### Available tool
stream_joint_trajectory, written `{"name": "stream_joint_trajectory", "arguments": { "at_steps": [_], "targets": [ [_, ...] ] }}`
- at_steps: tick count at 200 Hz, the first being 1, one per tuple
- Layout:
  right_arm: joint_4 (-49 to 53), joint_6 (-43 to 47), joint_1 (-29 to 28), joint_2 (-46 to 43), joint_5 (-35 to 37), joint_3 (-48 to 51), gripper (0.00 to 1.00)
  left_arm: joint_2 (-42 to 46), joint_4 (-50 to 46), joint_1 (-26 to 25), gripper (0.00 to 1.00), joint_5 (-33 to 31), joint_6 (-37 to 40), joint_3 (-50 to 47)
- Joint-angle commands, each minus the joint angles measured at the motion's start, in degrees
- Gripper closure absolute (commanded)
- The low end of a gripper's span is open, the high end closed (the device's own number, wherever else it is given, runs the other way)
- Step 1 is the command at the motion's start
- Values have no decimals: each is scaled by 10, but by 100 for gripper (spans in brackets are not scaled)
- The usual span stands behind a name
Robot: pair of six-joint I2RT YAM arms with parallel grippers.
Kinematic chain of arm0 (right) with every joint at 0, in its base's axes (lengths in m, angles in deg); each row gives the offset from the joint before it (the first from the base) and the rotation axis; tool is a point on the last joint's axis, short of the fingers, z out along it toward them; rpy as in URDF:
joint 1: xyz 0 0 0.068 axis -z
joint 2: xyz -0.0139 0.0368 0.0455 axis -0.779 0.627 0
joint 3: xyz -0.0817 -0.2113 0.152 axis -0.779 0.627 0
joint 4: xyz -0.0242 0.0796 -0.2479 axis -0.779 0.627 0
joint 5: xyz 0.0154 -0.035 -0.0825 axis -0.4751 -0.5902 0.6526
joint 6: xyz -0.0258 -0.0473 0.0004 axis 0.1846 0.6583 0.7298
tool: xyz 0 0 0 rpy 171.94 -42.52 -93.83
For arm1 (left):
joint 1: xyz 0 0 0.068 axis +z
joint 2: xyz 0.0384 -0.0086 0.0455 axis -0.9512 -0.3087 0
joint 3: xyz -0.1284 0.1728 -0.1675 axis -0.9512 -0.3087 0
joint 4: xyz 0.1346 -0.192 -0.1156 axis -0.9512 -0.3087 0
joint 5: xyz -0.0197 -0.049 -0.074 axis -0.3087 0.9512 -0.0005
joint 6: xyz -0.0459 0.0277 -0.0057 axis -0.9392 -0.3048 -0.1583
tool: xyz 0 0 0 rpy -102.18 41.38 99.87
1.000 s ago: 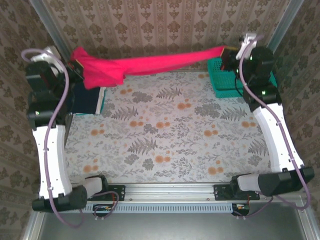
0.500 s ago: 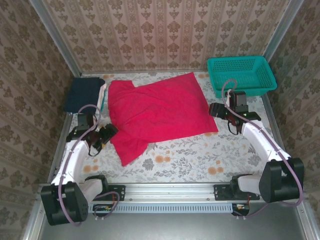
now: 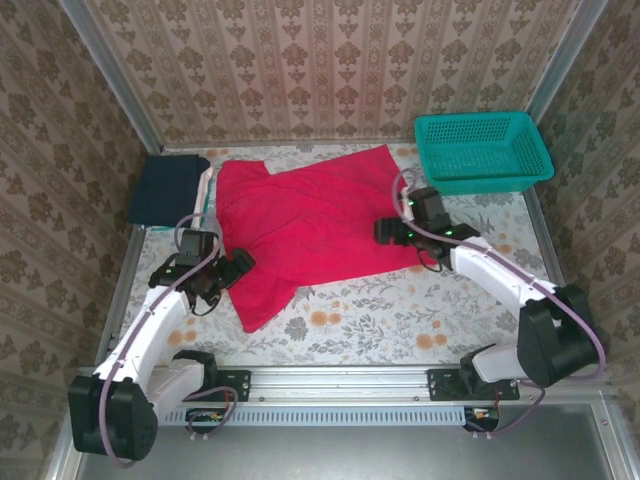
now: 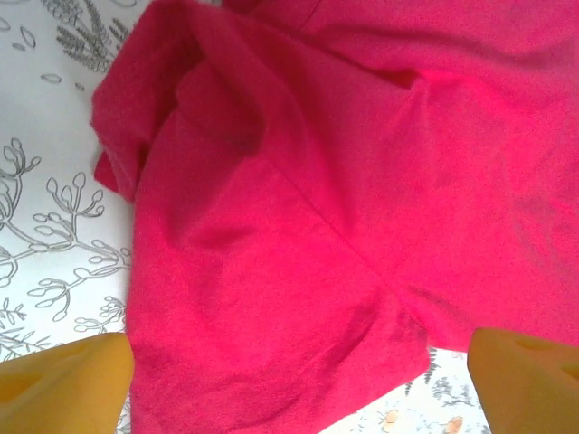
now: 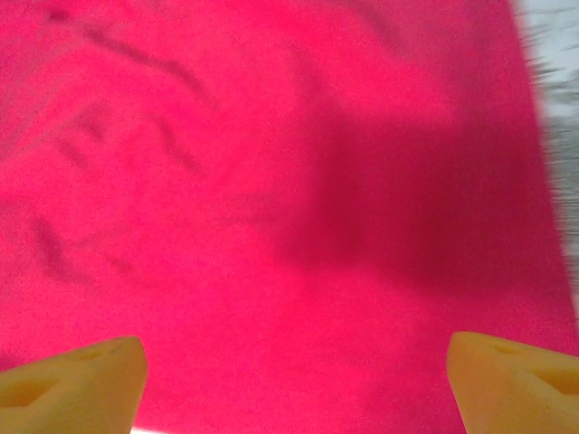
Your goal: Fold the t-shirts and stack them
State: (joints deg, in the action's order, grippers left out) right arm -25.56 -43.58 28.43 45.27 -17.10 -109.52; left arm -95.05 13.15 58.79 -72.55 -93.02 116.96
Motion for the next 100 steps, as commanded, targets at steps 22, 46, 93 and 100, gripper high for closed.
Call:
{"name": "stream_joint_trajectory", "arguments": {
  "at_steps": [22,46,93,100],
  "targets": [
    [-35,-40,-43,48,-3,-16,15,40,-55,-75,27,-40,-163,-58],
    [-33,-42,-44,59,1,-23,15,39,-60,-119,31,-45,-228,-82],
    [-26,-28,-41,67,25,-29,16,6,-55,-194,41,-68,-302,-103],
    [-28,-30,-38,70,29,-28,16,3,-41,-199,46,-63,-311,-111]
  ]
}}
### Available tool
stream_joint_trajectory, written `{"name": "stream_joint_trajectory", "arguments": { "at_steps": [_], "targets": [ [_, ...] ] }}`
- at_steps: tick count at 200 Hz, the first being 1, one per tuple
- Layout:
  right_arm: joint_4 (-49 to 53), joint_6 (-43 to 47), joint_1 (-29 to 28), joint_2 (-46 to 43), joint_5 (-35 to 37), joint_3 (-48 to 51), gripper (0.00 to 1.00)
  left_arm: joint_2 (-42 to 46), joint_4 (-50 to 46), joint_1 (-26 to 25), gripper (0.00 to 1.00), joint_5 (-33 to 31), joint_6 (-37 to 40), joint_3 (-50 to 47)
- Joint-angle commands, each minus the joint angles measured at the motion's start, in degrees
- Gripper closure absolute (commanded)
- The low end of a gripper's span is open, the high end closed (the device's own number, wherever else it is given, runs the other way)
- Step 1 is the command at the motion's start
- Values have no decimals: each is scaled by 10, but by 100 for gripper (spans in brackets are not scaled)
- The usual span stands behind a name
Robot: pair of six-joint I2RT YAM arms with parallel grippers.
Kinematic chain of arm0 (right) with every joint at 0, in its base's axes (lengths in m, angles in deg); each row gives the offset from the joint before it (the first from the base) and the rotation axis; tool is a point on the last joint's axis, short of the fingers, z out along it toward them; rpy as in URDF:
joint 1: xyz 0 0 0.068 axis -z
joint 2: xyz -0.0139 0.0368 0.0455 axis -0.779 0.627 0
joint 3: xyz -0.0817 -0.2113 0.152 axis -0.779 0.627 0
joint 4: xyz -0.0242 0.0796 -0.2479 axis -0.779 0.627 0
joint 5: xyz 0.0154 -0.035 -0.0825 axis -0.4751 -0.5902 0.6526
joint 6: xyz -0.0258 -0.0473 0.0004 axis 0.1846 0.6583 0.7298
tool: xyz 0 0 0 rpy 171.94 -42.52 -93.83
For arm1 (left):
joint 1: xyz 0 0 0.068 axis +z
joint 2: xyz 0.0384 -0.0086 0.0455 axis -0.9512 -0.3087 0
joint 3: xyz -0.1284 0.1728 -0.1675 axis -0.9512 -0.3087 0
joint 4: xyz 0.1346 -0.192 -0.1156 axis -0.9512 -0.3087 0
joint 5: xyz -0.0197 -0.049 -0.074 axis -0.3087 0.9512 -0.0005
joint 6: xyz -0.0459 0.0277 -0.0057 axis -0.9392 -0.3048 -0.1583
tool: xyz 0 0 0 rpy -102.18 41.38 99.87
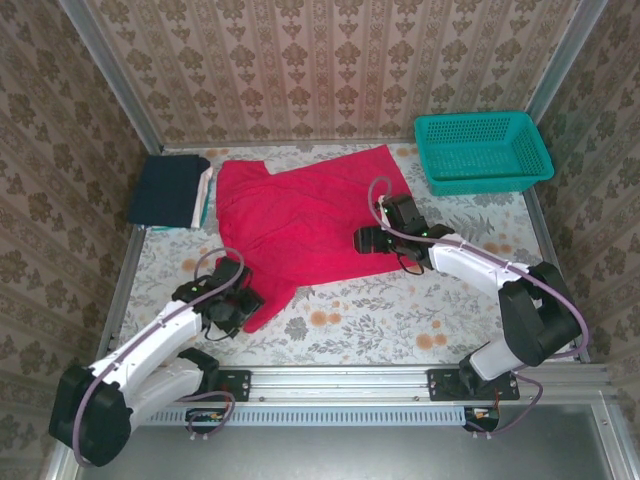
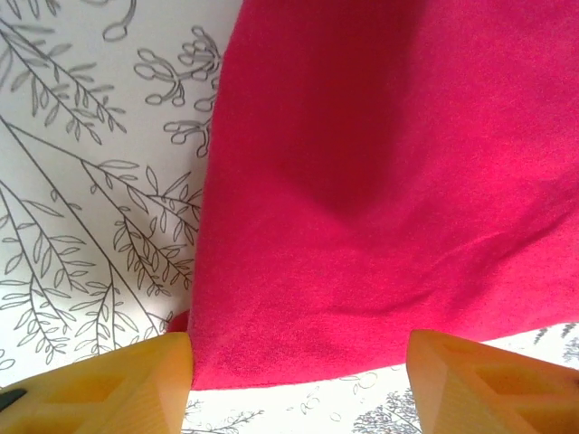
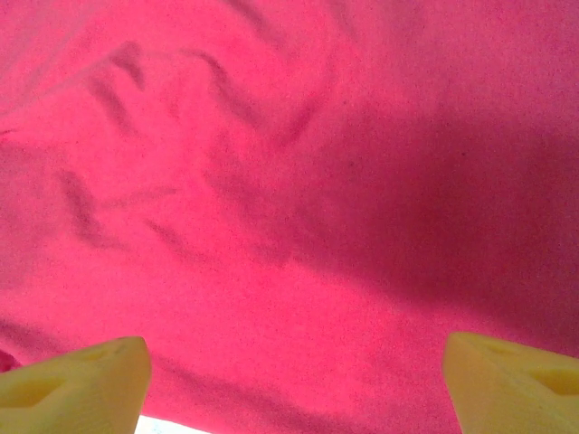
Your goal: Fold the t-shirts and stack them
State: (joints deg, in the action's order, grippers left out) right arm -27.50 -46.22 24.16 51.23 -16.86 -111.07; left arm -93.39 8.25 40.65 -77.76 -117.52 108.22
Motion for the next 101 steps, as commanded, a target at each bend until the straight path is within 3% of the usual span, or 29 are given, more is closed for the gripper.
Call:
{"name": "stream_joint_trajectory", "arguments": {
  "at_steps": [1,18,39,101],
  "targets": [
    [-8,-4,5,11,27,-12,16,-15,11,-18,46,-11,-68,-25],
    [-9,-12,18,24,26,-18,18,-16,33,-41,66,-10,-100,-40],
    [-16,-9,25,42,17,-33,18,-10,43,-77,100,-13,-132,-41],
    [-47,-10,27,70,-18,-49,18,0,-12,-212,100,-43,-211,20]
  ]
}}
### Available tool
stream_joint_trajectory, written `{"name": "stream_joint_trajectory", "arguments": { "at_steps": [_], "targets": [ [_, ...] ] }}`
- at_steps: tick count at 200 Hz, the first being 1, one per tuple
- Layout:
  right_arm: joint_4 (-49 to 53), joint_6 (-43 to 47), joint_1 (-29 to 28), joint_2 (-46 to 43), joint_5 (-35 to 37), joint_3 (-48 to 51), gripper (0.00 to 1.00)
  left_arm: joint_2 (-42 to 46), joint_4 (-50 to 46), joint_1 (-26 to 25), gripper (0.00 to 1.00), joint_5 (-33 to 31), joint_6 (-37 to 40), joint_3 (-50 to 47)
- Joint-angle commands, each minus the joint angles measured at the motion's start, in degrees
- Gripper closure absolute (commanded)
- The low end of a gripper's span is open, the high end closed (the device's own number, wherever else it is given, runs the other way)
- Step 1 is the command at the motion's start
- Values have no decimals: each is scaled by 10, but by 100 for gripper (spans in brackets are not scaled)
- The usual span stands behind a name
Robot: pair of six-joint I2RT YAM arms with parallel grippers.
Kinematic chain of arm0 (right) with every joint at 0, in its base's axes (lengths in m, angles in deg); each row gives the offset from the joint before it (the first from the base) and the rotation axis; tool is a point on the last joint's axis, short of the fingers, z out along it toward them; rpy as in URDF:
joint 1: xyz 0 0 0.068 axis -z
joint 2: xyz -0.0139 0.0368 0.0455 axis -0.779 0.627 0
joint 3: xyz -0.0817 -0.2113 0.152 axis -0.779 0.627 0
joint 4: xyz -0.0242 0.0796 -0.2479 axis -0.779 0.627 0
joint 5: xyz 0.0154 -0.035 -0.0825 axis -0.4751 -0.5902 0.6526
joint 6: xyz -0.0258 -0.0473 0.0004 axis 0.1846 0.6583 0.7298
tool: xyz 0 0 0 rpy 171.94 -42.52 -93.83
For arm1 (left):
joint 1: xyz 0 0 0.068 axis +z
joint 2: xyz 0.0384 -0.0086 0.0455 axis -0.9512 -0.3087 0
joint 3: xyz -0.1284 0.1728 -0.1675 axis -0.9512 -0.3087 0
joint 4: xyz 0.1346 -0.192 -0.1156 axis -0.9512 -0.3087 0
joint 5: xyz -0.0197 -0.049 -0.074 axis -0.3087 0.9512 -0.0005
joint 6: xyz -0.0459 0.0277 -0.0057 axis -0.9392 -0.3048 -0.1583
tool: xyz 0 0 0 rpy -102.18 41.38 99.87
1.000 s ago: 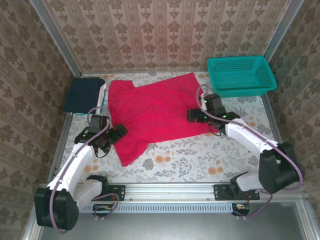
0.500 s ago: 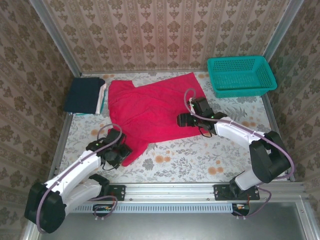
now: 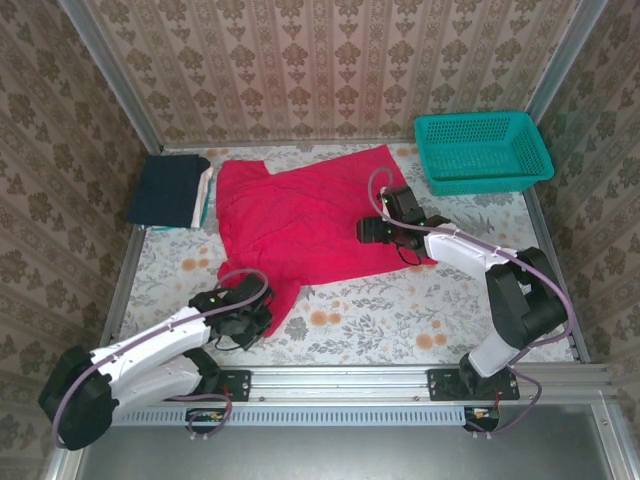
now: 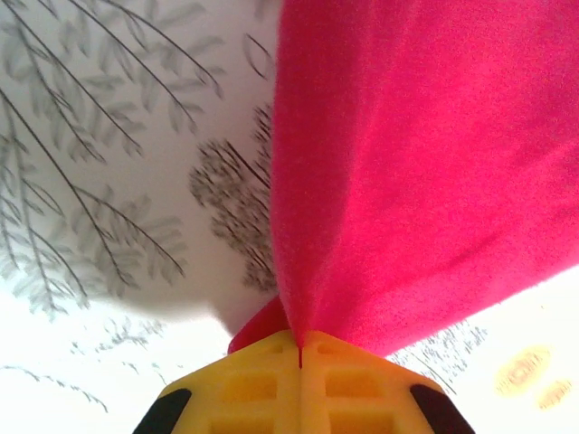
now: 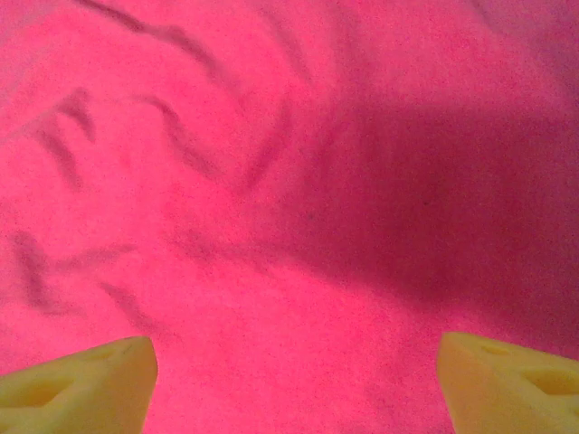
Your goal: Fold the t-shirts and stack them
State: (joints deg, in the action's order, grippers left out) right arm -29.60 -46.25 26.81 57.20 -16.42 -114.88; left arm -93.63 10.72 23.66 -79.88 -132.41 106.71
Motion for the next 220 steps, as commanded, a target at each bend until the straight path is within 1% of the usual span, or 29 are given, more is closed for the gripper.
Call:
{"name": "stream_joint_trajectory", "arguments": {
  "at_steps": [1,23,44,80,104,128,141,152,159,163,164,165,172,179,187,193,205,211,220],
  "targets": [
    [-27,-10,0,10,-23,-10,19,1,-36,-45,100,-23,-63,36],
    [-41,-15,0,9,-34,4,18,-20,-54,-84,100,-22,-73,61],
    [-49,-15,0,7,-38,20,18,-24,-87,-121,100,-37,-86,90],
    [-53,-10,0,2,-37,36,18,-22,-103,-152,100,-42,-85,123],
    [-54,-2,1,1,-38,37,18,-36,-69,-159,100,-25,-67,132],
    [-51,4,1,2,-42,31,18,-51,-31,-177,100,-22,-59,143],
    [-51,5,1,1,-48,28,17,-59,-14,-185,95,-23,-50,155],
    [-49,8,0,0,-52,24,18,-65,-5,-190,89,-26,-38,165],
    [-46,9,1,0,-54,21,18,-71,-6,-192,81,-30,-30,174],
    [-45,11,1,-1,-55,19,18,-74,-9,-193,73,-33,-25,181],
    [-45,11,1,-1,-55,19,18,-74,-10,-193,69,-35,-23,184],
    [-45,11,1,0,-56,19,18,-75,-12,-194,68,-36,-22,186],
    [-44,13,1,-1,-57,17,18,-79,-21,-196,53,-46,-9,199],
    [-43,16,1,1,-58,14,18,-82,-30,-196,39,-54,6,212],
    [-39,18,1,3,-58,10,17,-84,-37,-195,26,-67,27,226],
    [-37,20,2,6,-58,5,17,-84,-43,-191,19,-76,43,234],
    [-30,23,2,18,-61,-8,17,-83,-65,-172,11,-94,75,246],
    [-28,23,1,26,-62,-15,16,-83,-76,-155,9,-100,96,248],
    [-32,21,2,37,-61,-21,16,-82,-88,-116,8,-107,126,249]
  ]
}}
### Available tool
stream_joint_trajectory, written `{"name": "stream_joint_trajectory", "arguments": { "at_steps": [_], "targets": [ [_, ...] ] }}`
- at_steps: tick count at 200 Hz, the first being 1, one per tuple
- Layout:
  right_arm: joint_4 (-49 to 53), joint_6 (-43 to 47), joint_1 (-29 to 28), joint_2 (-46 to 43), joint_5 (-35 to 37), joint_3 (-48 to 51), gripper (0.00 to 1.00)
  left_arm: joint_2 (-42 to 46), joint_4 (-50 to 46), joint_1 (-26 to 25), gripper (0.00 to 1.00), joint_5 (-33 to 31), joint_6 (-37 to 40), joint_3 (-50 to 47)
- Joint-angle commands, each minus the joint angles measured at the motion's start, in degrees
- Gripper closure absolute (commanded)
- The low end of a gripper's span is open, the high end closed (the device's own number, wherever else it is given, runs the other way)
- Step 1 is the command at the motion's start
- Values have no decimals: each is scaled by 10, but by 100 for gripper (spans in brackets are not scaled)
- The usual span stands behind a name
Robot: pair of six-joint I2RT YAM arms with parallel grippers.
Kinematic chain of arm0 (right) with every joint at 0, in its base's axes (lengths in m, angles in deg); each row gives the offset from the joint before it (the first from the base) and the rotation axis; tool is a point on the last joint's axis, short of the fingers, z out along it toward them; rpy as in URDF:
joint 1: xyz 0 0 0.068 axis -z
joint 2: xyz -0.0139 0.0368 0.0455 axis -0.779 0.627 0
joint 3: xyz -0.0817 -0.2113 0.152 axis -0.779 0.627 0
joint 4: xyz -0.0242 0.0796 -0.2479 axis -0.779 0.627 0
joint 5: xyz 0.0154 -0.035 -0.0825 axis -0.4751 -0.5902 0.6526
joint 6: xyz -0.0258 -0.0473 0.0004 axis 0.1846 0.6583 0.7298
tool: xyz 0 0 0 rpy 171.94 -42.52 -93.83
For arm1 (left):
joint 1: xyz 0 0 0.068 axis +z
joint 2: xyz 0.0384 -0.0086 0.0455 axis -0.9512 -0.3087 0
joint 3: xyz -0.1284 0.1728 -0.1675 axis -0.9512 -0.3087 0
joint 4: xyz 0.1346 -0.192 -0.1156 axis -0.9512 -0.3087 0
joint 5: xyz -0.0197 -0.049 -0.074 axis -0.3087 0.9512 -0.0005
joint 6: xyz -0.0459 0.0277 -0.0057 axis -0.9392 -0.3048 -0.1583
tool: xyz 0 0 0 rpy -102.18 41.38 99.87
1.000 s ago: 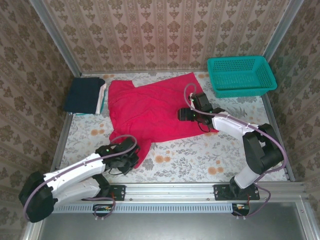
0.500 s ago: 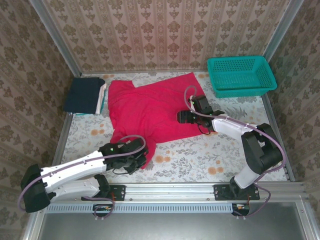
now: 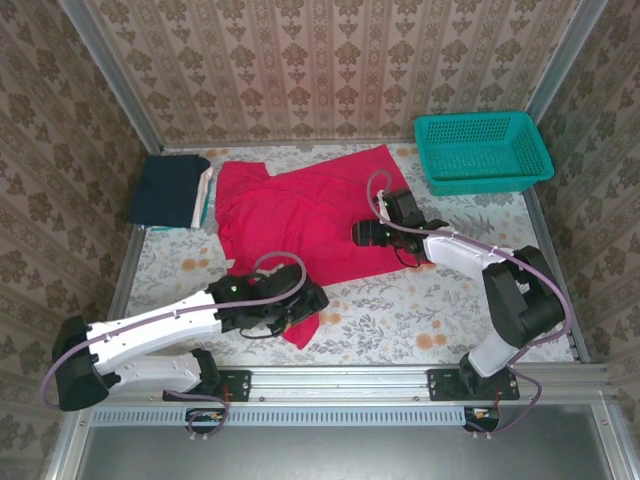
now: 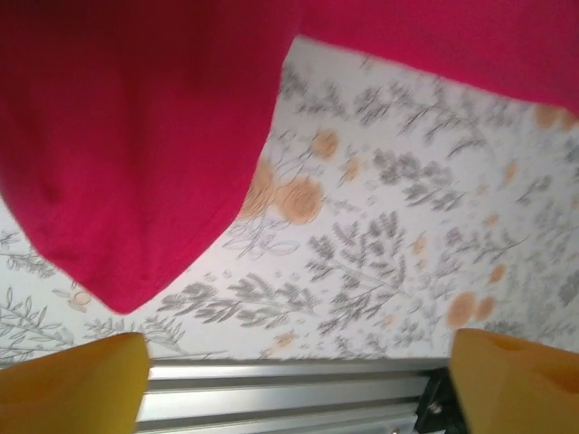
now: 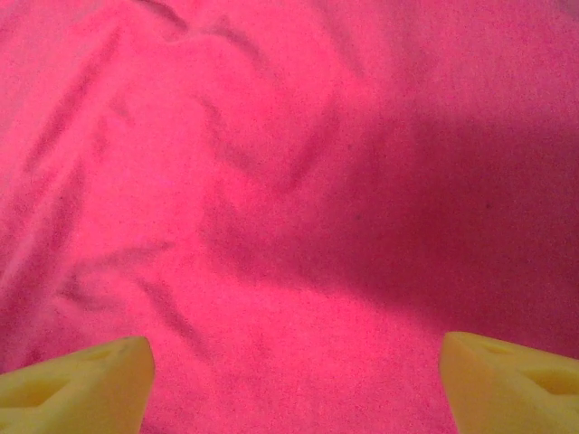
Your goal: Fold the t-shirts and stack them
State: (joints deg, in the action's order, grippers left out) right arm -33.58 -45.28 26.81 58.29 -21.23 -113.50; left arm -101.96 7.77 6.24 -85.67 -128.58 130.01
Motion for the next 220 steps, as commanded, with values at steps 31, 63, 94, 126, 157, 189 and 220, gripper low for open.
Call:
{"name": "stream_joint_trajectory", "arguments": {
  "at_steps": [31,63,94,126,157,189,220],
  "targets": [
    [10,-2,27,79,-3,-69,17,4,16,230,9,-43,225,-28],
    [39,-1,67,127,3,-99,16,-14,171,361,9,0,304,-77],
    [67,-8,89,161,-10,-108,15,-116,207,433,10,40,359,-48],
    [80,-16,97,165,-4,-96,14,-236,212,460,11,43,404,27],
    [82,-25,100,152,-3,-77,13,-348,198,495,12,76,426,106],
    [82,-34,101,139,-1,-64,13,-431,198,521,13,100,442,150],
    [88,-37,102,130,7,-59,13,-488,189,542,13,113,458,199]
  ]
}}
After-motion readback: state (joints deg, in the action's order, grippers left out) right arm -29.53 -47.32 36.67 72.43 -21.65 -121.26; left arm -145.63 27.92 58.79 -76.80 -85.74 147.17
